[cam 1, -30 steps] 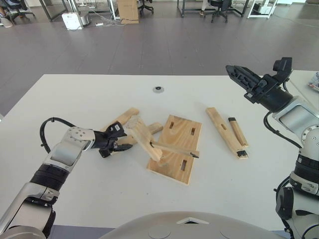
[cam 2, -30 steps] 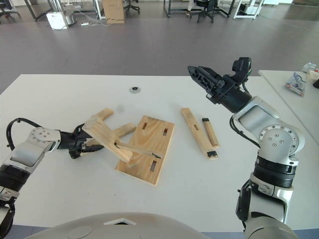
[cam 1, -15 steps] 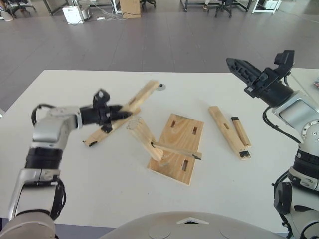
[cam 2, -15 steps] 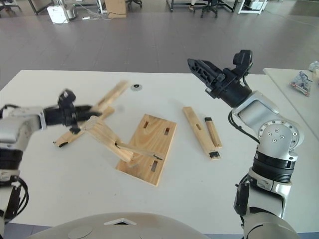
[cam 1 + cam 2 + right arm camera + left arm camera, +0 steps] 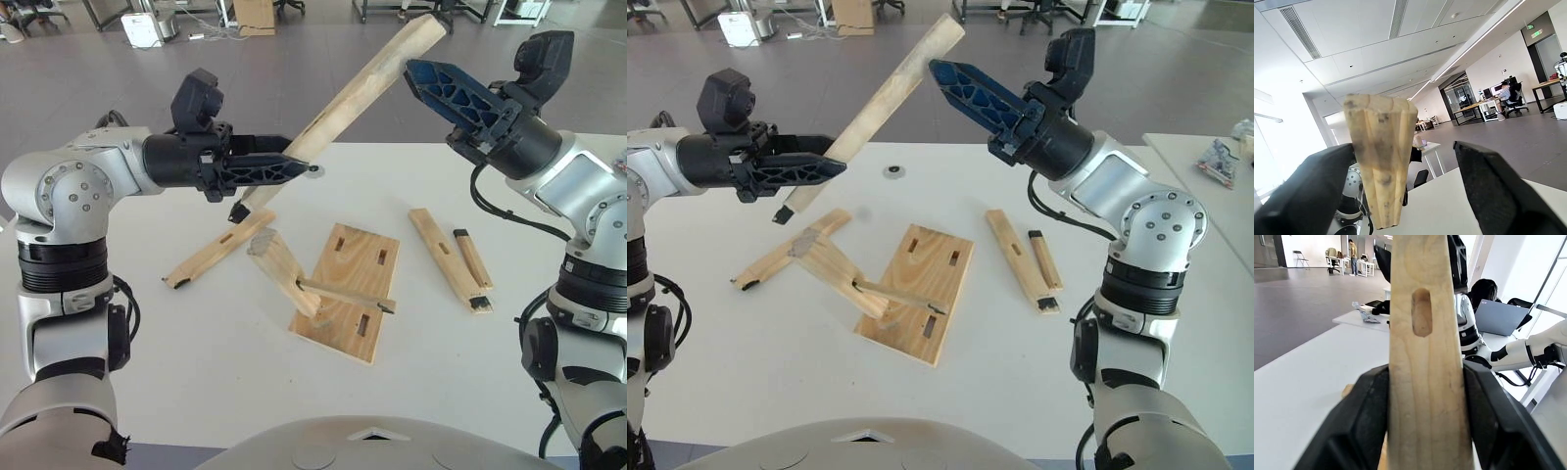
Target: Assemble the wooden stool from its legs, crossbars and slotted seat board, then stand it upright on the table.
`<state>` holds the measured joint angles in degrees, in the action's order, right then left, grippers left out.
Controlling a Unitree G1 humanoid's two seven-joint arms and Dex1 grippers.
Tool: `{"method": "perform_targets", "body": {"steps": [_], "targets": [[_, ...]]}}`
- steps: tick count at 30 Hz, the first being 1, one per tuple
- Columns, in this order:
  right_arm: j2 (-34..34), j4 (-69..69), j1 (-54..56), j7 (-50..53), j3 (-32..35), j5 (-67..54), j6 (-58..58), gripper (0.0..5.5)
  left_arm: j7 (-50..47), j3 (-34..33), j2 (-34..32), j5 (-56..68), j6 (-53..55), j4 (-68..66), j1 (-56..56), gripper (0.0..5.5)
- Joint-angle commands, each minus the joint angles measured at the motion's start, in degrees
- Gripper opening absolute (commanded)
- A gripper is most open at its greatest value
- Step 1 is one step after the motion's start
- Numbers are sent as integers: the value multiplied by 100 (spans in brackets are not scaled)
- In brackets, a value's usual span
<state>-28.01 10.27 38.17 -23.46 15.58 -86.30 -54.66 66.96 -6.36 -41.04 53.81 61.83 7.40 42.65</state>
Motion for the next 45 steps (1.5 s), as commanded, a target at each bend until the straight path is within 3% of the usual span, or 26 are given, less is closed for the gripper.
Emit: {"method": "perform_targets", "body": {"steps": [1, 8, 16, 20, 24, 27, 33, 40, 45], "targets": [[-4, 80, 182, -157, -47, -408, -157, 338, 126, 137, -58, 126, 69, 137, -61, 210], [-237, 126, 109, -457, -165, -479, -319, 209, 163, 242, -14, 174, 97, 142, -58, 210], [-463, 47, 277, -555, -262, 93, -178, 208, -207, -64, 176, 446, 249, -219, 148, 210], [-576, -446, 703, -487, -76, 434, 38, 207, -119, -214, 93, 351, 60, -645, 46, 304], [-1056, -803, 857, -798, -48, 1247, 144, 207, -187, -368, -188, -510, -966, -1389, -215, 365], [-1845, -389, 333, -1490, 131, 1649, -7, 207, -254, -558, -355, -867, -1426, -1151, -1245, 365], [-3046, 781, -538, -2464, 829, 953, -870, 207, -737, -1222, -196, -716, -1465, -185, -3158, 365], [-3473, 1753, -1904, -2908, 1068, 1199, -923, 207, -934, -1551, -366, -572, -1289, 134, -3708, 365], [-3297, 2216, -2807, -2928, 1452, 1061, -878, 207, -1047, -1799, -354, -496, -1272, 323, -4048, 365]]}}
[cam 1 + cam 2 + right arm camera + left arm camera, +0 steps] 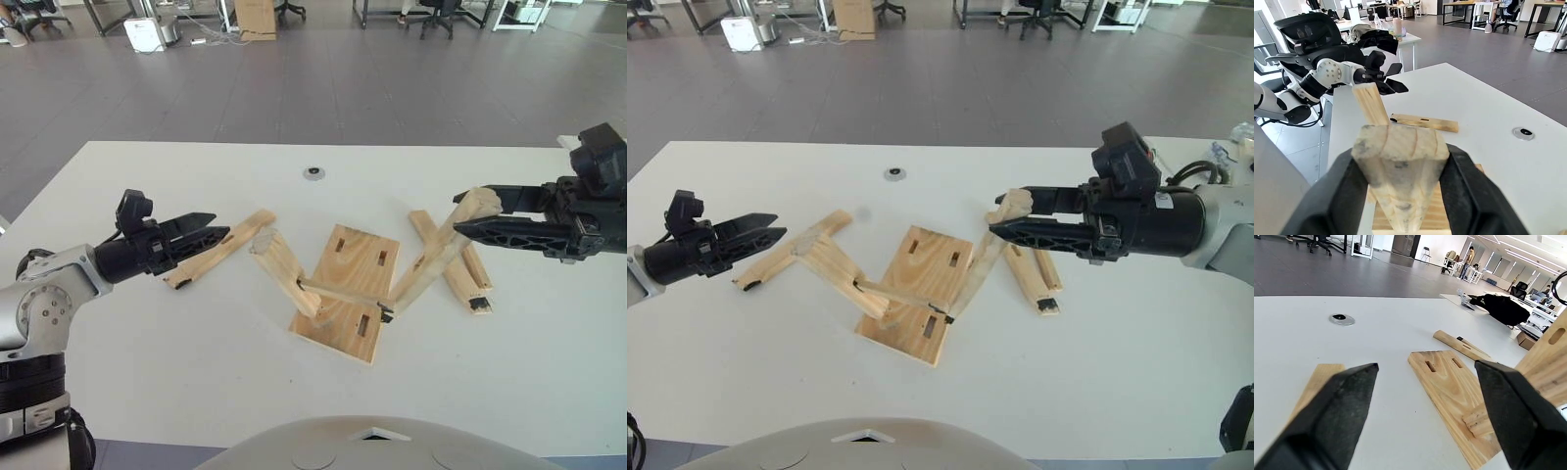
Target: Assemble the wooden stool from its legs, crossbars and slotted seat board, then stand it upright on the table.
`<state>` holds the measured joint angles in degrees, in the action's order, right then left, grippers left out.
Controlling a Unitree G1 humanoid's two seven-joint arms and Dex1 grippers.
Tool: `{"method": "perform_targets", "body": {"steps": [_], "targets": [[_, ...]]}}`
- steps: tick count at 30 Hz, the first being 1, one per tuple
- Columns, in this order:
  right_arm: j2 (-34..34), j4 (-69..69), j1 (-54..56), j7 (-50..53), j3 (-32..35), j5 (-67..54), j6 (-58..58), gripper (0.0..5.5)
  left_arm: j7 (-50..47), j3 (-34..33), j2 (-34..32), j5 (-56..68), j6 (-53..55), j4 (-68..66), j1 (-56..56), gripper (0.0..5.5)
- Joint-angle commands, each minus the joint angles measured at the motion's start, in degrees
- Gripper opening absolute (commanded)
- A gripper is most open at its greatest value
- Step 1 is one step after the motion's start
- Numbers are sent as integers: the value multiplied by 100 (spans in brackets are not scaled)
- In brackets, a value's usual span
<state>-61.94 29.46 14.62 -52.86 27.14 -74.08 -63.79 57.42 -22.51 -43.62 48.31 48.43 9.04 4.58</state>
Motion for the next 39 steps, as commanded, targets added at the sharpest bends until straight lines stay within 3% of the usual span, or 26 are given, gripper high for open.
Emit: {"method": "perform_targets", "body": {"steps": [1, 10, 22, 39], "targets": [[154, 391, -618, 77, 402, -281, 44, 207, -115, -230, -95, 76, 63, 189, -318, 365], [517, 727, -1344, 624, 738, -852, 435, 207, -57, -59, -205, 39, 32, 76, -122, 365], [1376, 1082, -3082, -210, 457, 612, 1880, 207, 247, 160, -450, -74, -104, -280, 195, 365], [1574, 950, -2995, 31, 117, 757, 2513, 207, 290, 298, -398, -170, -204, -304, 239, 365]]}}
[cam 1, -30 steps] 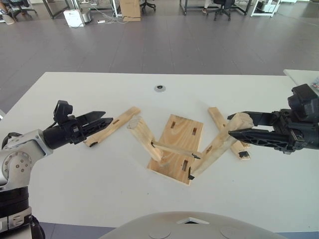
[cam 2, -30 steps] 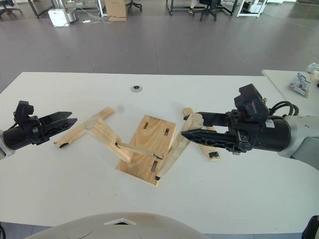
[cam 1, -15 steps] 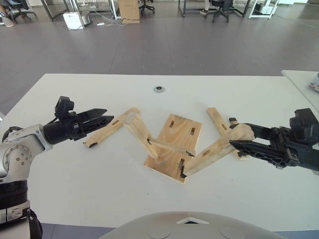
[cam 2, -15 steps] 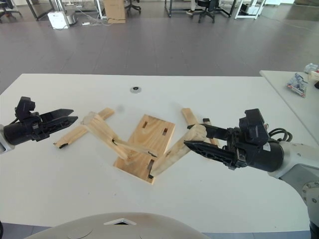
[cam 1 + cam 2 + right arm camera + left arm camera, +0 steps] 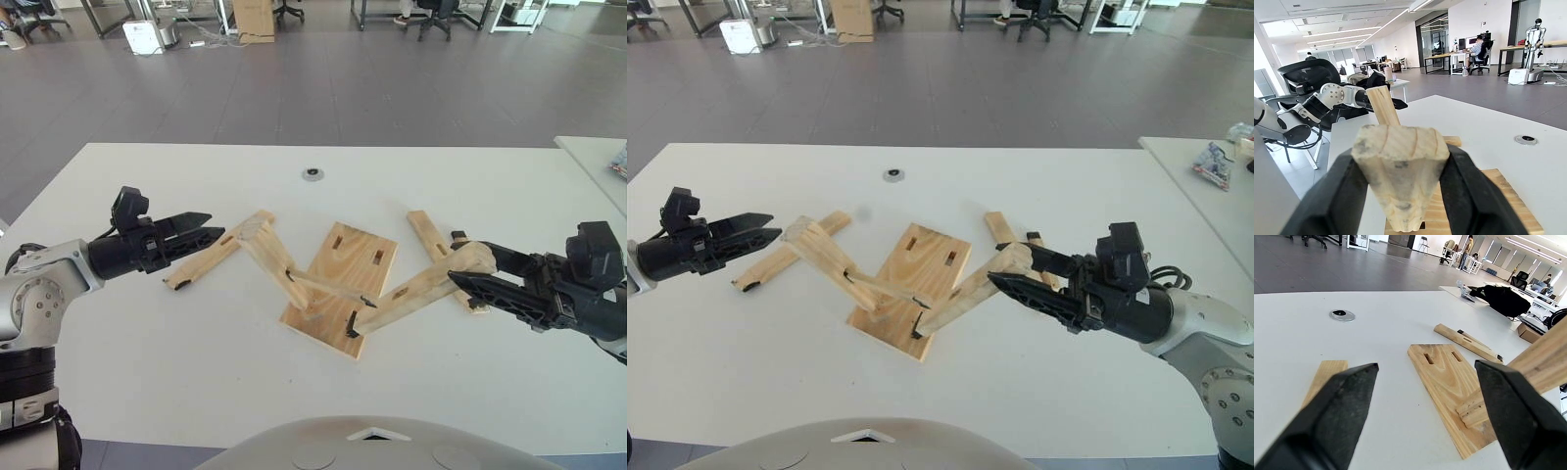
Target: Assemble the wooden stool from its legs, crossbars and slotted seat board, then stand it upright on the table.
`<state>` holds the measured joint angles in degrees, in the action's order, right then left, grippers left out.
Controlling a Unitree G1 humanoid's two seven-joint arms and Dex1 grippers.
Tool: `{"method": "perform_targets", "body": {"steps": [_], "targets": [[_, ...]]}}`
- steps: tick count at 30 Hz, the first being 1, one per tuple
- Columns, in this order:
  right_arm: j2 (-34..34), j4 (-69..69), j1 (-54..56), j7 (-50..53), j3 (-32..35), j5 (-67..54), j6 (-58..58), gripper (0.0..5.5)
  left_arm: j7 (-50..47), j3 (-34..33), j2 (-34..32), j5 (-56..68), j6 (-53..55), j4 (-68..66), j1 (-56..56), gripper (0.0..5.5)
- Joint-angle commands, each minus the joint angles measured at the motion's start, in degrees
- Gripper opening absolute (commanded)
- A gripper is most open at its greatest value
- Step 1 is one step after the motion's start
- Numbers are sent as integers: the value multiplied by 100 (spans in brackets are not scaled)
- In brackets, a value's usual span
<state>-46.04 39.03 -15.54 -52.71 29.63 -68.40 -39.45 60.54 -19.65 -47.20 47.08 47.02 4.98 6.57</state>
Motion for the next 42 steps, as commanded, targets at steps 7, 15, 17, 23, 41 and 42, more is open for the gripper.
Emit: {"method": "perform_targets", "body": {"steps": [7, 15, 17, 23, 41, 42], "targets": [[-185, -35, -48, -123, -510, 835, 345, 207, -163, -91, 89, 88, 8, 274, -74, 365], [-364, -212, 305, -137, -554, 805, 407, 207, -293, -127, 183, 176, -10, 429, -227, 365], [-409, -280, 440, -125, -510, 726, 400, 207, -308, -145, 195, 186, -19, 444, -266, 365], [-410, -320, 613, -53, -497, 686, 361, 207, -359, -174, 231, 220, -14, 506, -343, 365], [-737, -43, 1138, -100, -1554, 1288, 287, 207, -575, -188, 364, 303, -11, 718, -429, 365], [-817, -145, 1401, -163, -1698, 1296, 234, 207, -634, -186, 424, 332, -9, 804, -446, 365]]}}
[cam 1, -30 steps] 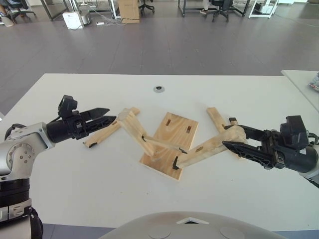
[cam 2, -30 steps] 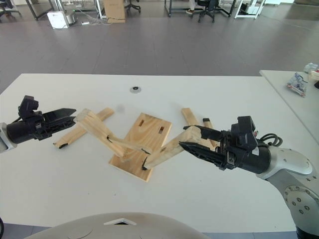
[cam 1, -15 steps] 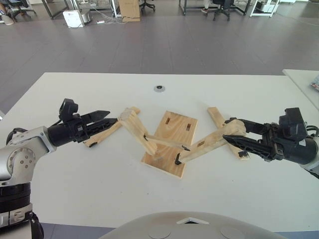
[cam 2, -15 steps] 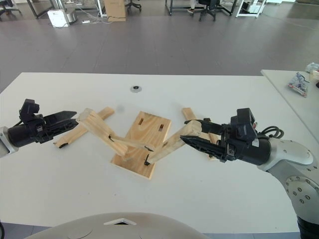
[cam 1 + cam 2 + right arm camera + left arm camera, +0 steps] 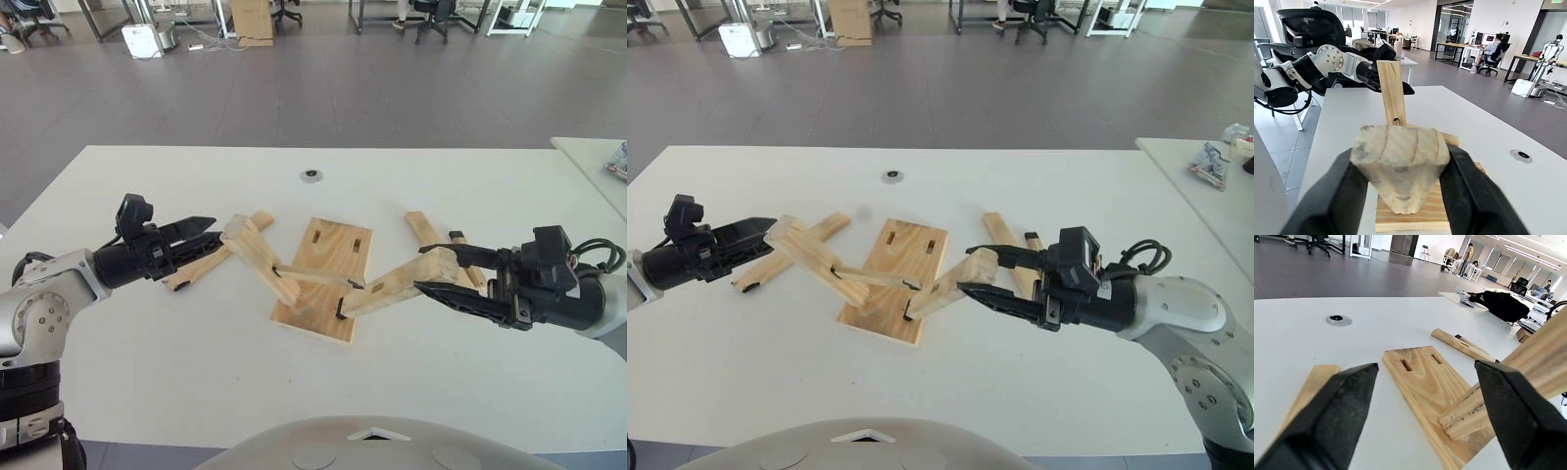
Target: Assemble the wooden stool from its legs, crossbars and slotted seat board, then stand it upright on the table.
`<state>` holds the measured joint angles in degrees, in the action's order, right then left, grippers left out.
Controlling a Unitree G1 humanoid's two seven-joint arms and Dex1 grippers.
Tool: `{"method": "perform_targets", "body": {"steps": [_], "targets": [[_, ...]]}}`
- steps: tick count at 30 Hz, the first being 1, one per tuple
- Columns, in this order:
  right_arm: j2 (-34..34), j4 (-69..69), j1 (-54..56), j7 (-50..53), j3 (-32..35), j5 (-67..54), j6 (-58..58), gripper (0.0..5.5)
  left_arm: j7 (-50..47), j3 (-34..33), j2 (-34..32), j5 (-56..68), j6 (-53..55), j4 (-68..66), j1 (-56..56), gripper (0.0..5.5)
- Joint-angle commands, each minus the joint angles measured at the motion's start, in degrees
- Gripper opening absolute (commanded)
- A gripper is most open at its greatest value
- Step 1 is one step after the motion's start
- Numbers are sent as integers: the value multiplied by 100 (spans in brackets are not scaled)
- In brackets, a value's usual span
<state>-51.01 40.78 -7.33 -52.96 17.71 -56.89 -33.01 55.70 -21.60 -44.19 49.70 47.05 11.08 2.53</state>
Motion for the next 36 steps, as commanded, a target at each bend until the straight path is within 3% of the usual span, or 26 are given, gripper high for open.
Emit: {"method": "perform_targets", "body": {"steps": [1, 9, 18, 28, 36], "targets": [[-393, -394, 795, -194, -602, 139, -463, 207, -242, -31, 216, 127, 1, 297, -99, 365], [-619, -591, 1651, -412, -1002, 204, -643, 207, -749, -206, 764, 264, -113, 870, -821, 365], [-132, -1462, 2710, -658, -1943, 530, -795, 207, -916, -90, 974, 184, -302, 1010, -927, 365], [63, -1070, 3170, -929, -2920, 1164, -833, 207, -1143, -13, 1091, 240, -434, 1197, -1097, 365], [410, -1697, 3728, -817, -3550, 1759, -1010, 207, -1249, 73, 1100, 247, -511, 1172, -1029, 365]]}}
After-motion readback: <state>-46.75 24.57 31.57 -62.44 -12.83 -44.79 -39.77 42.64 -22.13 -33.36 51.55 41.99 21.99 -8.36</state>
